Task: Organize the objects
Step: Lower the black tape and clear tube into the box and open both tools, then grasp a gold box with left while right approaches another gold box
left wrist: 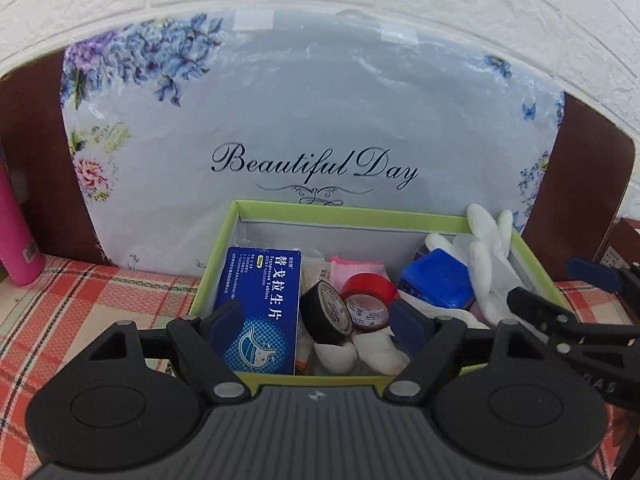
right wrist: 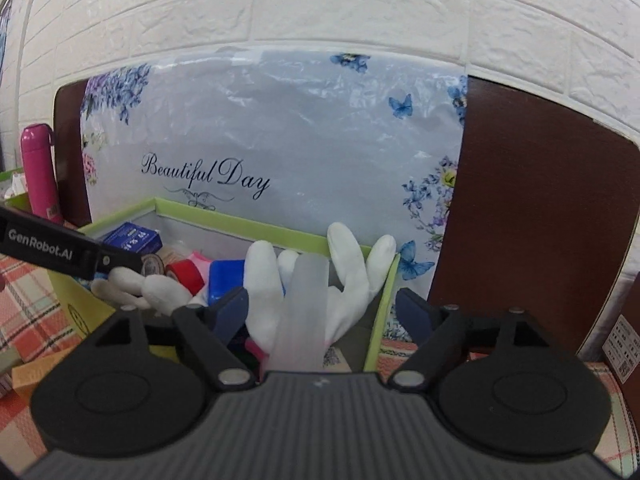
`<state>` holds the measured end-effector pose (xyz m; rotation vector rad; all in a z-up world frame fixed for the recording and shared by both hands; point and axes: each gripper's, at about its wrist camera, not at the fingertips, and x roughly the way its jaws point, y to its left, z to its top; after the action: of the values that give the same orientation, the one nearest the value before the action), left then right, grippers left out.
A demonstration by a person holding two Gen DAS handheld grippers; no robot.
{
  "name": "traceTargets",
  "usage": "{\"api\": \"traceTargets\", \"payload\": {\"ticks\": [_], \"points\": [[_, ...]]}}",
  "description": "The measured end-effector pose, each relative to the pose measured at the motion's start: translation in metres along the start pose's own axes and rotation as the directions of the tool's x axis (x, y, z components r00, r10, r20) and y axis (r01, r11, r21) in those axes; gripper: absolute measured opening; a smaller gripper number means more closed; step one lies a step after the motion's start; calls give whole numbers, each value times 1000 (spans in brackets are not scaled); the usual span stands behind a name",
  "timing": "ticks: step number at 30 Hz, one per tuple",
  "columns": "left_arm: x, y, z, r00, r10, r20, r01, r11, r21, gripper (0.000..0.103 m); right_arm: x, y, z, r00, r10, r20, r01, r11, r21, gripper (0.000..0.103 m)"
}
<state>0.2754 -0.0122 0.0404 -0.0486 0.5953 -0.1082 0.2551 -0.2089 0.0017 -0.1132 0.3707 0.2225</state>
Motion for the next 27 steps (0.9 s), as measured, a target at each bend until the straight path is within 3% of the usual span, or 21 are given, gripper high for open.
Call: {"api": "traceTargets", "payload": {"ticks": [5,12,19,27], "points": [[-41,-2,2,1000,-14,25,15,1000,-14,83,-52,-7,18,996,-14,91,8,997,71,103],[-98,-5,-22,1000,1,27,-1,1000,-4,84,-129,-15,17,986,-22,163,-6,986,169,103],[-126,-6,-59,1000,2,-31,-3,1000,-19,84,-169,1,-13,993,20,119,-42,981,190,103],[-134,-1,-90,993,71,-91,-71,997,5,84,-187,24,-39,997,62,54,-71,981,179,103]]}}
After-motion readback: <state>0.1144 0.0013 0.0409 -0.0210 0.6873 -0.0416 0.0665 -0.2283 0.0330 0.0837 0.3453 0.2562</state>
